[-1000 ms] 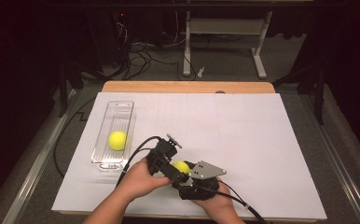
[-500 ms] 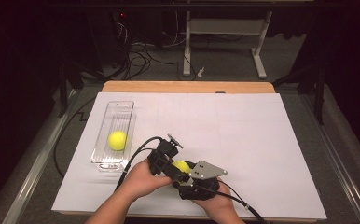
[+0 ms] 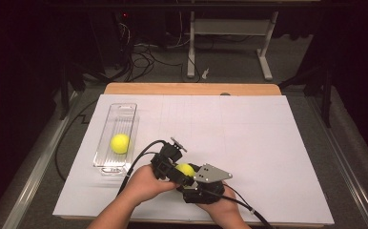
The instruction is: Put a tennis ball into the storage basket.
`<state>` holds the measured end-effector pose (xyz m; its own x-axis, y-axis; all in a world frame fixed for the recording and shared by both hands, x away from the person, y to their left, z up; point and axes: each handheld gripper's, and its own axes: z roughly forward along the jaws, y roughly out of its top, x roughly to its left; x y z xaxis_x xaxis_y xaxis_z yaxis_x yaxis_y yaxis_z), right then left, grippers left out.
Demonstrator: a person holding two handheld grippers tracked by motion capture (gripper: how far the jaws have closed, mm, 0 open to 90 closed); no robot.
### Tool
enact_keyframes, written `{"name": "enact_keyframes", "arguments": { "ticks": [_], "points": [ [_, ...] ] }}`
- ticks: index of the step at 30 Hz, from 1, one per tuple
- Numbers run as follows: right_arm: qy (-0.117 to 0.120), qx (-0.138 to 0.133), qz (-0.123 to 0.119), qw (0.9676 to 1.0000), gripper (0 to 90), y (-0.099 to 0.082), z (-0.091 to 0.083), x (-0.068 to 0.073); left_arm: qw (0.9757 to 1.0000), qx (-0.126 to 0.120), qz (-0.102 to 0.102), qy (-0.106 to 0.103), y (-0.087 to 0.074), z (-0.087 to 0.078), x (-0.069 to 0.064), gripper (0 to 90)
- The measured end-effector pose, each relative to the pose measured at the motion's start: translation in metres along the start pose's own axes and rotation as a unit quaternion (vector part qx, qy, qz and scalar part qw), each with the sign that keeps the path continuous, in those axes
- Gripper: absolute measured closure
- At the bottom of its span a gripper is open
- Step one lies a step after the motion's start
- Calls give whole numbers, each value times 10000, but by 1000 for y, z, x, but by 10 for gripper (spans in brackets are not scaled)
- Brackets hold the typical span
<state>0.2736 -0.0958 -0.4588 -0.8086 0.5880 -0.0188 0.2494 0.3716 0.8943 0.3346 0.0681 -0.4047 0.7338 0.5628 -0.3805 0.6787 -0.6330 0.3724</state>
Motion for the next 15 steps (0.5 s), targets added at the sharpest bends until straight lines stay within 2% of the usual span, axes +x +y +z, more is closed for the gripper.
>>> {"name": "enact_keyframes", "arguments": {
  "ticks": [15],
  "points": [
    [6,-2,-34,10000,270,0,0,0,10000,-2,-14,48,0,-1,-1,270]
  ]
}}
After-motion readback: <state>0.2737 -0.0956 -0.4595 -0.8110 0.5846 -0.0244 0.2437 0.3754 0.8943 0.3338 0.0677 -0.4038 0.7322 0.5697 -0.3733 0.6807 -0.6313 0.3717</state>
